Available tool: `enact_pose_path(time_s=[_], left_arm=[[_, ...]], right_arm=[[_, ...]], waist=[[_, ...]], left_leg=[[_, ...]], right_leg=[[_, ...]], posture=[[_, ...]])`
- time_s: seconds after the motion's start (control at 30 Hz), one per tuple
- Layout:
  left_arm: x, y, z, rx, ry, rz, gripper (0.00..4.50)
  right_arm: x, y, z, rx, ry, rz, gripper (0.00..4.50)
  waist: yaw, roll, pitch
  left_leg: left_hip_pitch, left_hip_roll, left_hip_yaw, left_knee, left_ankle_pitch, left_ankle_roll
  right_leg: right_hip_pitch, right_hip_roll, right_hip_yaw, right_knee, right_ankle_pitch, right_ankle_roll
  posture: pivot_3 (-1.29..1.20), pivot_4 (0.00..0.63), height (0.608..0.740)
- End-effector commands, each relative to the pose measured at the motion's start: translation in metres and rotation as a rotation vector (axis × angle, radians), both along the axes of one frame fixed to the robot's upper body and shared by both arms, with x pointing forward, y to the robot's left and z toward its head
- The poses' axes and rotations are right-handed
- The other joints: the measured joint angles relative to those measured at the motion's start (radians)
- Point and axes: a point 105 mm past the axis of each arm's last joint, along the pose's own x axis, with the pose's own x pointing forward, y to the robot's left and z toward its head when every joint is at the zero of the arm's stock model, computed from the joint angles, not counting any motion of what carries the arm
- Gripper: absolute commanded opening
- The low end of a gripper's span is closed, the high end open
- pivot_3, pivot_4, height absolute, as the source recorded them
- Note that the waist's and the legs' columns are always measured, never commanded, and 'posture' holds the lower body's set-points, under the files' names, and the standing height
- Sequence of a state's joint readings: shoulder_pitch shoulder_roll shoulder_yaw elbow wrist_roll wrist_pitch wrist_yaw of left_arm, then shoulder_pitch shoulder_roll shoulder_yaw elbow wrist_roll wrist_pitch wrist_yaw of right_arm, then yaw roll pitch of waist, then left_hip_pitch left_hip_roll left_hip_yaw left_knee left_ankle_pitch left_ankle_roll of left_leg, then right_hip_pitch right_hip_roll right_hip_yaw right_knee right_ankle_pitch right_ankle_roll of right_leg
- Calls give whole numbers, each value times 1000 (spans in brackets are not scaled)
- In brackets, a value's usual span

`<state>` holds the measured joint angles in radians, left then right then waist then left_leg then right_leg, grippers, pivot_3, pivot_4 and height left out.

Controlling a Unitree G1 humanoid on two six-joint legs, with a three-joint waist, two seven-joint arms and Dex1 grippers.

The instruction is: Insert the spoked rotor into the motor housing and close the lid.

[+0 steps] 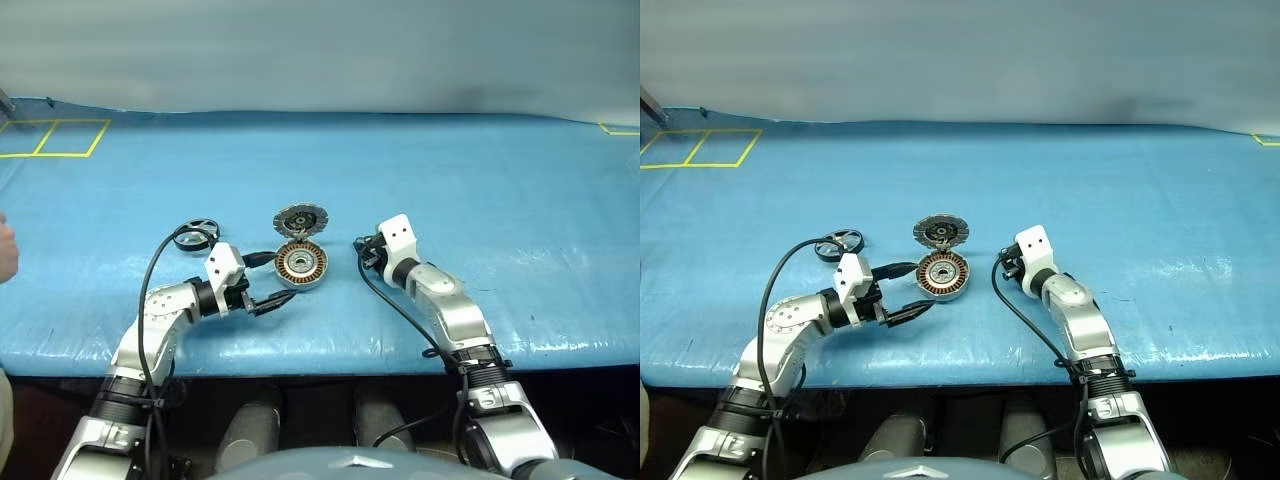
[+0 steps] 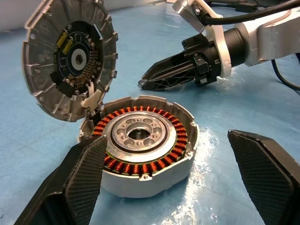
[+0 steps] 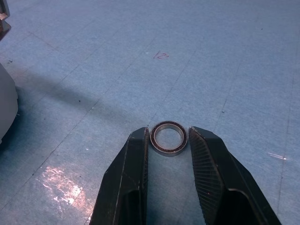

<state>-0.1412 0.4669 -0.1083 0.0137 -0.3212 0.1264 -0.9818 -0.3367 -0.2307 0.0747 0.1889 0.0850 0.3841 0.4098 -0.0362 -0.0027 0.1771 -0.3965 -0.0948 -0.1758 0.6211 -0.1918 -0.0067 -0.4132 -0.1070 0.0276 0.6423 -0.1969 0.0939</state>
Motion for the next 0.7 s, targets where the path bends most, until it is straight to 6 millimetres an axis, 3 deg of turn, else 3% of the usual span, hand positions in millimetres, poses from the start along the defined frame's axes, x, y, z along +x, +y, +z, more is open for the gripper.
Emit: enact_pose_path(time_s=[0.03,0.1,0.33,0.53,0.7], left_arm=[[-2,0,8,21,-40,-18,4500],[-1,1,8,21,-44,-11,4500],[-1,3,8,28,-51,-10,4500],[-1,10,4,75,-52,-9,4500],[0,14,5,76,-59,6,4500]], right_arm=[[-5,1,0,5,3,4,1035],[-6,1,1,1,2,1,732],[-17,13,22,5,-63,69,732],[-38,46,52,25,-134,250,732],[-49,71,58,46,-131,346,732]], waist=[[0,0,0],[1,0,0],[1,0,0],[0,0,0],[1,0,0]], left_leg=[[0,0,0,0,0,0],[0,0,0,-1,0,0],[0,0,0,-2,0,-1],[0,1,0,-2,-1,-1],[-1,1,0,-3,-1,-1]], right_leg=[[0,0,0,0,0,0],[0,0,0,0,0,0],[-1,0,0,-1,0,0],[-2,0,0,-1,-1,-1],[-2,0,0,-2,-1,-1]], posture=[[0,150,740],[0,150,740],[0,150,740],[0,150,740],[0,150,740]])
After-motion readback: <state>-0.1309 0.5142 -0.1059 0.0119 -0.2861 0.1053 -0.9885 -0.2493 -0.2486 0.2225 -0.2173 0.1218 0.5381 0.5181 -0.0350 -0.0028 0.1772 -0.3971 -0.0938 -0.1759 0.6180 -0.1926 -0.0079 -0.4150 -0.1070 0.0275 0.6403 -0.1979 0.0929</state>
